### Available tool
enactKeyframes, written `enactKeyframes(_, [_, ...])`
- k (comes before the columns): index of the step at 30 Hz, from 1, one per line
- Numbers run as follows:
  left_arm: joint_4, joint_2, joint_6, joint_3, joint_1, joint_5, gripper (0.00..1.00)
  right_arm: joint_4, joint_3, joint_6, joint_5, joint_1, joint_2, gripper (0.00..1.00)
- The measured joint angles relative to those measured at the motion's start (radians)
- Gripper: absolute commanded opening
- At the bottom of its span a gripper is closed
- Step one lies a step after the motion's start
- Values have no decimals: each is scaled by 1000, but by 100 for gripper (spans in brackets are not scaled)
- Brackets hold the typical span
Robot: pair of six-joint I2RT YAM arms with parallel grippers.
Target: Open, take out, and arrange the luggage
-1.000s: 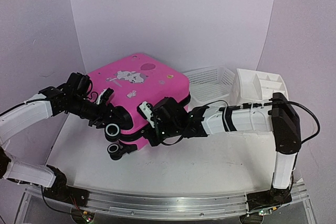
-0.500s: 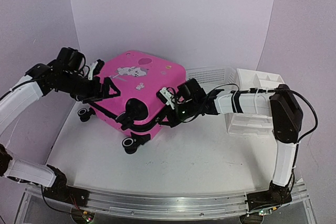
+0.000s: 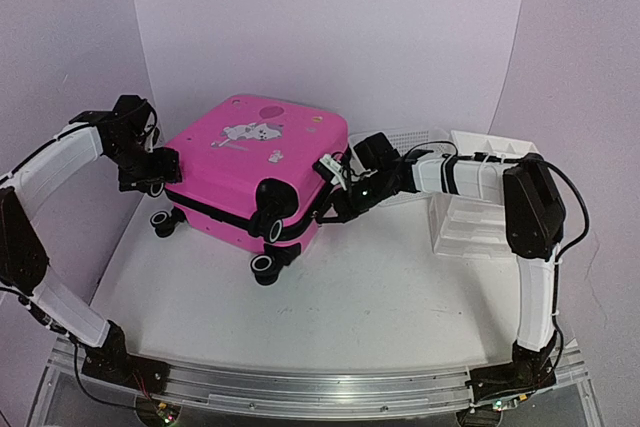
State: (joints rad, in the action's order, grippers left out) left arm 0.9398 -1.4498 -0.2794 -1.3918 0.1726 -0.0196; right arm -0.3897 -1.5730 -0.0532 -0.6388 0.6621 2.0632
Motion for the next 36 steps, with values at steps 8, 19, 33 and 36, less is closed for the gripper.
enactKeyframes(8, [15,-133,86,-77,-23,-71,99,-29,-18,47,0,-5,9,0])
enactKeyframes(19, [86,-183,192,-167,-19,-73,99,-44,-24,70,6,-5,9,0])
enactKeyframes(33, [95,-233,187,-181,-52,-78,38,-37,-6,4,159,51,-19,0])
enactKeyframes(36, [63,-211,167,-143,-70,-56,31,0,39,-48,297,104,-56,0])
